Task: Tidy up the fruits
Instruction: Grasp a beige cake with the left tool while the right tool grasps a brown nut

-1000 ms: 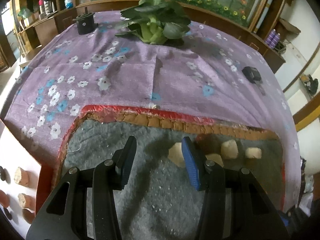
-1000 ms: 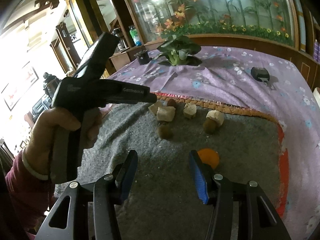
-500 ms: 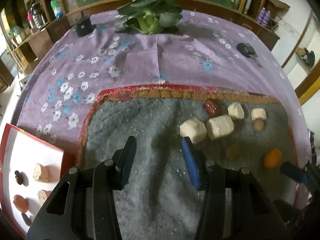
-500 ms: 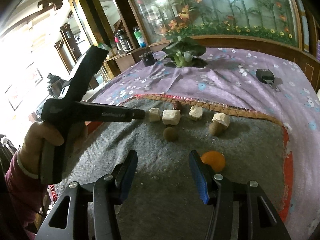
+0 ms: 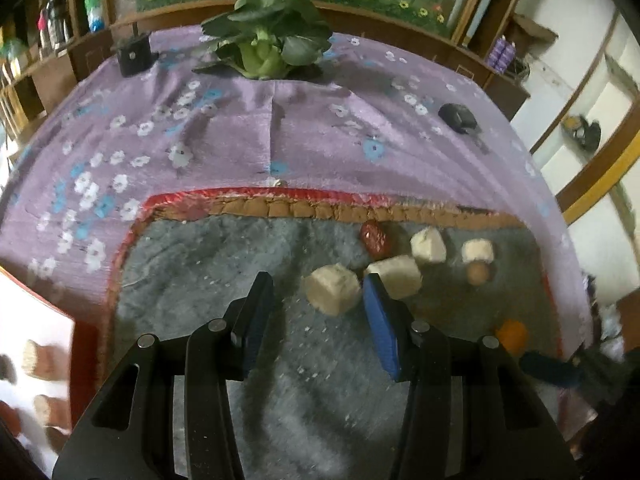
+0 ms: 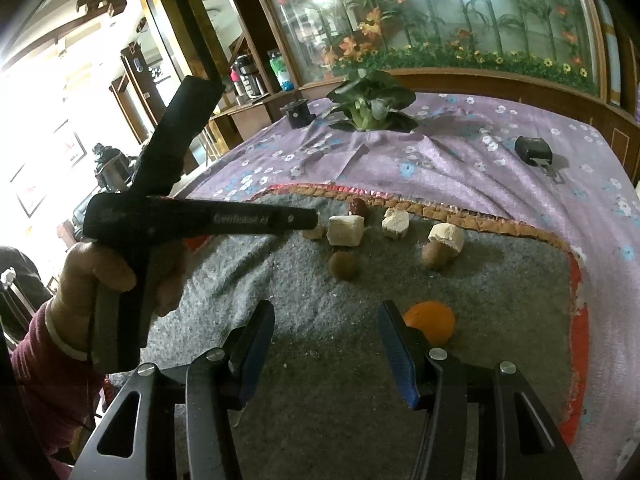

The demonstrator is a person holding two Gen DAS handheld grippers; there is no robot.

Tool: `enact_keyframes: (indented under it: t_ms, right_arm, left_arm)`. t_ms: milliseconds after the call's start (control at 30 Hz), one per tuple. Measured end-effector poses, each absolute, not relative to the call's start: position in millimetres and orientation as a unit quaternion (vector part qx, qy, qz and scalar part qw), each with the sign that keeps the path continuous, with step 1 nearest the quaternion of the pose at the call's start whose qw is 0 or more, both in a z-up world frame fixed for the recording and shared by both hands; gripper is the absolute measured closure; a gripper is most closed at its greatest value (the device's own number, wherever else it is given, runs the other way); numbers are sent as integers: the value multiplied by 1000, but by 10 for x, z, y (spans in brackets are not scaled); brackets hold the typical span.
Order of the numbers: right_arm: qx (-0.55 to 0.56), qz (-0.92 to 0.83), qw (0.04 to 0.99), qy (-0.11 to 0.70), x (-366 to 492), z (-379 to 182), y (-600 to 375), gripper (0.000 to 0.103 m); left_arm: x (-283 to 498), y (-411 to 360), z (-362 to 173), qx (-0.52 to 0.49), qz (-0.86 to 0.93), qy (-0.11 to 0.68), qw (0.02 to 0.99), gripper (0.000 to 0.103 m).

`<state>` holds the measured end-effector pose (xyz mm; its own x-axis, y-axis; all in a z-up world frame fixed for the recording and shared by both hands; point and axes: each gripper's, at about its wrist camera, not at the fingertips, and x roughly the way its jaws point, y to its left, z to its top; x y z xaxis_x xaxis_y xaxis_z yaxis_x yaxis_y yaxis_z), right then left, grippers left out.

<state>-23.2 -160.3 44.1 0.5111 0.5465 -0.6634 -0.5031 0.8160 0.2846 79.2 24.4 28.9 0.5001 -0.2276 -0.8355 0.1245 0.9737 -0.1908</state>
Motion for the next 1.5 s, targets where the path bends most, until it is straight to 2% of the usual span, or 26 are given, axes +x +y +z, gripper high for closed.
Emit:
enact_keyframes:
  t_ms: [133,200,300,367,433,567,967,1033,1067,1100,1300,1500]
  right_arm:
    - [30,305,866,395,-220,419,-1600,50]
    - [28,303,867,396,-217,416,-1600,50]
    - [31,305,867,392,-225,437,-1621,50]
    - [34,310,867,389,-232,451,-1629,48]
    - [36,316,866,385,-244,462,-1618,41]
    - [36,325,865,380,-253,489,-1579,41]
    - [9,309,873,377,-258,547,-1492,41]
    - [8,305,874,378,-245,541,-1492,41]
    - [8,303,875,378,-236,537,-1493,41]
    - [10,302,875,379,-217,531,-1494,41]
    - [2,315,867,385,-108,476,-1373,41]
    - [-46,316,862,395,107,369,-1097,56]
  left_arm:
    - [874,200,246,-51,-86,496,863,55]
    - [843,196,240,-37,-78,505,859,47]
    - [687,283,244,-3,-69,507,859,43]
    - [592,451,264,4,-35,503,864,43]
    - [527,635,283,0,-4,499,867,43]
    - [441,731,338,-41,-35,495,867,43]
    - [556,196,192,3,-111,486,867,43]
    - [562,164,151,18,-108,480,870,54]
    - [574,151,128,33,-98,481,871,71]
    - [586,151,114,45,-87,478,873,77]
    - [531,273,160,24,-94,470,877,77]
    - [340,397,381,16,-74,445,892,77]
